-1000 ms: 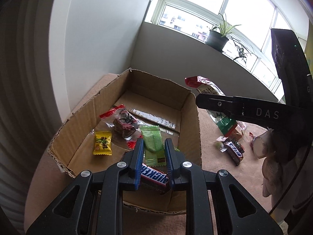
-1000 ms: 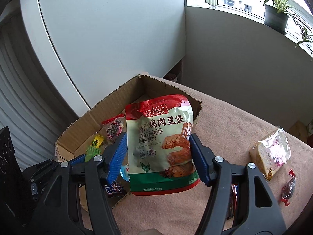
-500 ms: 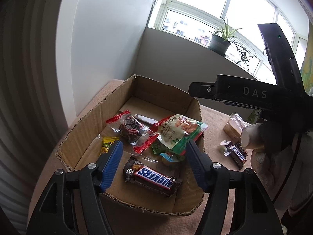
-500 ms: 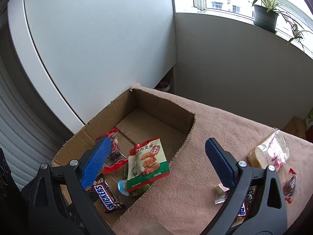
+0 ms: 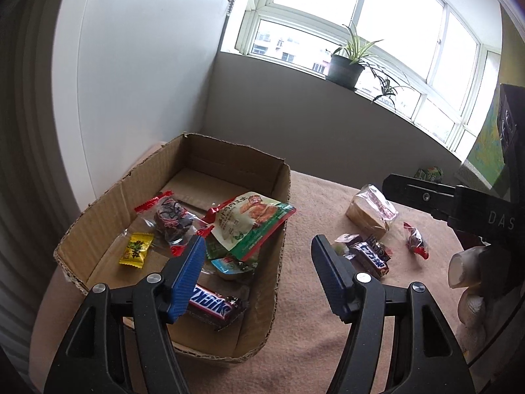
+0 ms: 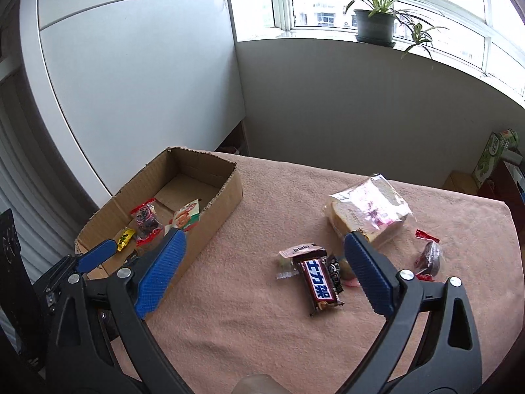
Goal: Organize snacks
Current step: 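Move both tools back over the remaining snacks on the table, then grasp the chocolate bar with the left tool while the right tool grasps the dark pastry bag, then carry both snacks into the cardboard box and open both tools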
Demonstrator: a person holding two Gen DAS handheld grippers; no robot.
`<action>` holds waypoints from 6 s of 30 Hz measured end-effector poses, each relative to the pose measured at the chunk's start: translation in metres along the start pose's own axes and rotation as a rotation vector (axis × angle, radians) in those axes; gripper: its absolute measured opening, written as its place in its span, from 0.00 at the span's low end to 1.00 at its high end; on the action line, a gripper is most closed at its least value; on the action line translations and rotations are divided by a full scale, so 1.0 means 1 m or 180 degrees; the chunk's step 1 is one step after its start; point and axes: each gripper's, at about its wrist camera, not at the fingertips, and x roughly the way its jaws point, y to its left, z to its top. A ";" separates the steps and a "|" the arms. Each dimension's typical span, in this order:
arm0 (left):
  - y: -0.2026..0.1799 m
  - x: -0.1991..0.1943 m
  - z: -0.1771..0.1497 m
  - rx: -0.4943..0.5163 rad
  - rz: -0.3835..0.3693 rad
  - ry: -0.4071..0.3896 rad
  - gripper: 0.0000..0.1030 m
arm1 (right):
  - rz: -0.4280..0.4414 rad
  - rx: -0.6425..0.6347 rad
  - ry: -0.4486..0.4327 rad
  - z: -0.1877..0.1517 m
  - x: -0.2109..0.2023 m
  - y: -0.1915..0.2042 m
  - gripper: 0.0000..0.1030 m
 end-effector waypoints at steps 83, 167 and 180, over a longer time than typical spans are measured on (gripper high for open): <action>-0.124 0.119 -0.020 0.0192 -0.0557 0.1040 0.61 | -0.0170 0.1083 0.0790 -0.030 0.089 -0.227 0.93; -0.120 0.082 -0.022 0.0632 -0.0287 0.0700 0.27 | -0.0256 0.0462 0.0754 -0.051 0.042 -0.167 0.36; -0.076 0.016 0.008 0.0248 -0.0325 0.0056 0.27 | 0.0119 0.0313 0.0517 -0.019 0.009 -0.099 0.36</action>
